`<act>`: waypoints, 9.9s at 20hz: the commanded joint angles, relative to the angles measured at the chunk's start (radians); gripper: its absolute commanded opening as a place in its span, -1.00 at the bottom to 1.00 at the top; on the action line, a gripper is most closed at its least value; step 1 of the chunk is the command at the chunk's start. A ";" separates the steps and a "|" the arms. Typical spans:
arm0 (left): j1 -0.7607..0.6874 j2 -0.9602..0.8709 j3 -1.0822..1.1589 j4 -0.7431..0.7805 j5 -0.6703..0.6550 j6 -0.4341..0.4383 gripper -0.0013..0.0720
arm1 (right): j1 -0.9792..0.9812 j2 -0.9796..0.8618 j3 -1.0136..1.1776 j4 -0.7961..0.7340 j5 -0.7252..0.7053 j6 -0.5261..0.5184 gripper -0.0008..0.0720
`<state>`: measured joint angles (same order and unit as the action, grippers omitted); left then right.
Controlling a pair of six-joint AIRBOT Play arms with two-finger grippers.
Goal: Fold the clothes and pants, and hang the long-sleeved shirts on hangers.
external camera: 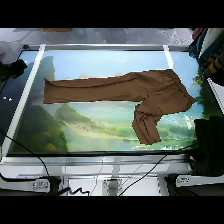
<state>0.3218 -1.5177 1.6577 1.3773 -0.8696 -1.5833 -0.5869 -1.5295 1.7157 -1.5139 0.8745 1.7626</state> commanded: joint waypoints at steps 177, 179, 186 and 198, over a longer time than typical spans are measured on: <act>-0.011 -0.114 -0.449 -0.190 -0.146 -0.123 0.29 | 0.027 0.068 -0.267 0.229 0.245 -0.272 -0.90; -0.039 -0.137 -0.449 -0.190 -0.104 -0.131 0.10 | 0.027 0.068 -0.267 0.229 0.256 -0.272 -0.90; -0.043 -0.114 -0.417 -0.190 0.012 -0.112 -0.93 | 0.027 0.069 -0.266 0.230 0.259 -0.272 -0.90; 0.078 0.101 -0.168 0.210 -0.381 0.134 -0.93 | 0.027 0.154 -0.266 0.218 0.655 -0.299 -0.90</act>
<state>0.3904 -1.4342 1.4784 1.3788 -1.0428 -1.5158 -0.5610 -1.3838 1.4517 -1.2854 1.3472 1.4864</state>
